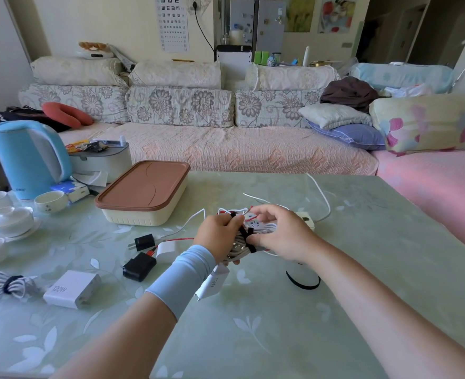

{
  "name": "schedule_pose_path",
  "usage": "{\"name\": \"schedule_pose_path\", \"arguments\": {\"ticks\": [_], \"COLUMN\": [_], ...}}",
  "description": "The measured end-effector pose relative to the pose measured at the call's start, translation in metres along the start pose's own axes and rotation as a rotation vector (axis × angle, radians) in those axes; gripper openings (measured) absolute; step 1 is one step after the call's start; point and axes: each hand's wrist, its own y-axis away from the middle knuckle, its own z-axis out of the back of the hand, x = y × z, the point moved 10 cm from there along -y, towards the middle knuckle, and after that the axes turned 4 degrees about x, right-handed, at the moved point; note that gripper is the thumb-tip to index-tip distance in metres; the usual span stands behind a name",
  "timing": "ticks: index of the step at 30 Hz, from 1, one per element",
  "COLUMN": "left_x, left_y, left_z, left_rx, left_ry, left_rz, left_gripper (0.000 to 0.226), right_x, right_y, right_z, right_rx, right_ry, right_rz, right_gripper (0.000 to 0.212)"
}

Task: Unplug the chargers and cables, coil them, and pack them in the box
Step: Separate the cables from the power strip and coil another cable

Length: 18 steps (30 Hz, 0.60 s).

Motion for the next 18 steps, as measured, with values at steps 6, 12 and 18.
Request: {"name": "schedule_pose_path", "arguments": {"ticks": [6, 12, 18], "left_x": [-0.007, -0.024, -0.039], "left_y": [-0.002, 0.005, 0.010], "left_z": [-0.001, 0.002, 0.015], "left_rx": [0.112, 0.204, 0.019], "left_ry": [-0.106, 0.022, 0.135], "left_rz": [-0.116, -0.307, -0.460], "left_gripper": [0.044, 0.039, 0.020], "right_x": [-0.013, -0.002, 0.008], "right_y": [0.008, 0.003, 0.000], "right_z": [-0.008, -0.006, 0.001], "right_rx": [0.233, 0.206, 0.125], "right_ry": [-0.097, -0.026, -0.026], "right_rz": [-0.081, 0.044, 0.128], "right_gripper": [0.026, 0.033, 0.045]}}
